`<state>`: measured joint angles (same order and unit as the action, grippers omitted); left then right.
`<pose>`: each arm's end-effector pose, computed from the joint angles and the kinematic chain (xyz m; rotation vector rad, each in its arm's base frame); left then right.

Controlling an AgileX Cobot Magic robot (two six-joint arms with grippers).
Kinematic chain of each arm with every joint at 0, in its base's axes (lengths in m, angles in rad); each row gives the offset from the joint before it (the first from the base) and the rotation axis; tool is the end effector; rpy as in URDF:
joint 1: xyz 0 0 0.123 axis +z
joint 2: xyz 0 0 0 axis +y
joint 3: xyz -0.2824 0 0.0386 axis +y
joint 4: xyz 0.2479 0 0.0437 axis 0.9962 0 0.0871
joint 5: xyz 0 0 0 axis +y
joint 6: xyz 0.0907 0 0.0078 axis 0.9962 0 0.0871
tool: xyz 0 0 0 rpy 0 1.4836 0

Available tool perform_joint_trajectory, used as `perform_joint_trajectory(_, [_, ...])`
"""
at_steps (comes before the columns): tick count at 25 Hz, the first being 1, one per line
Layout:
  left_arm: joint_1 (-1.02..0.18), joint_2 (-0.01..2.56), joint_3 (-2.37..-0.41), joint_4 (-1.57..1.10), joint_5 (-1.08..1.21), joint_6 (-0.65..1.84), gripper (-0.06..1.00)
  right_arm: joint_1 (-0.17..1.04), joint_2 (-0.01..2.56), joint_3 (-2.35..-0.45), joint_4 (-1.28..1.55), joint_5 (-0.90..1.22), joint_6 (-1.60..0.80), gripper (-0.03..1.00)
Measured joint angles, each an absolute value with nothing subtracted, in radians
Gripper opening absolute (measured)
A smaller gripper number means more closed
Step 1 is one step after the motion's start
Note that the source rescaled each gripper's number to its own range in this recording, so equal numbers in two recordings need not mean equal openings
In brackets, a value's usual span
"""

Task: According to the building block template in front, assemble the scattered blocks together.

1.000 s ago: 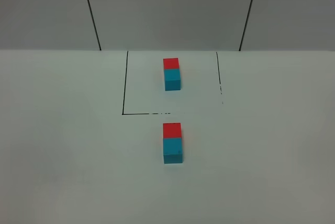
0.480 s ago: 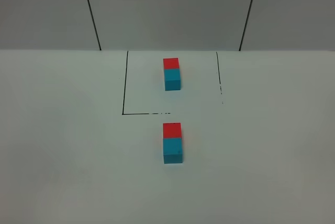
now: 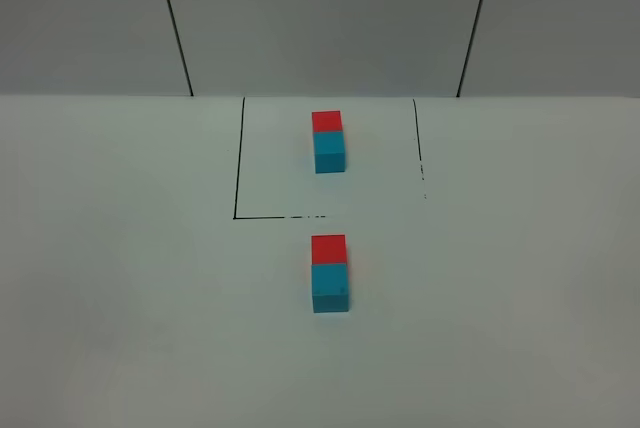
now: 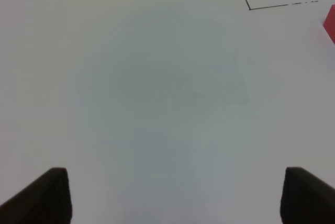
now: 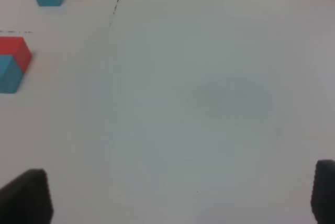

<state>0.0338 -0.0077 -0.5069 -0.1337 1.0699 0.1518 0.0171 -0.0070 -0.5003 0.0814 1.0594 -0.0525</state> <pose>-0.0073 -0.0109 0.2789 0.1279 2.0279 -0.0430 -0.0062 0.0064 0.2775 -0.0748 2.0325 0.0750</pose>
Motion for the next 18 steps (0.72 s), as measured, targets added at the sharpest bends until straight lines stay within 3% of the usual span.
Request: perform_joint_trajectory(18, [0.034, -0.008, -0.507, -0.134, 1.070, 0.153, 0.89, 0.017, -0.007, -0.500, 0.056, 1.059, -0.009, 1.00])
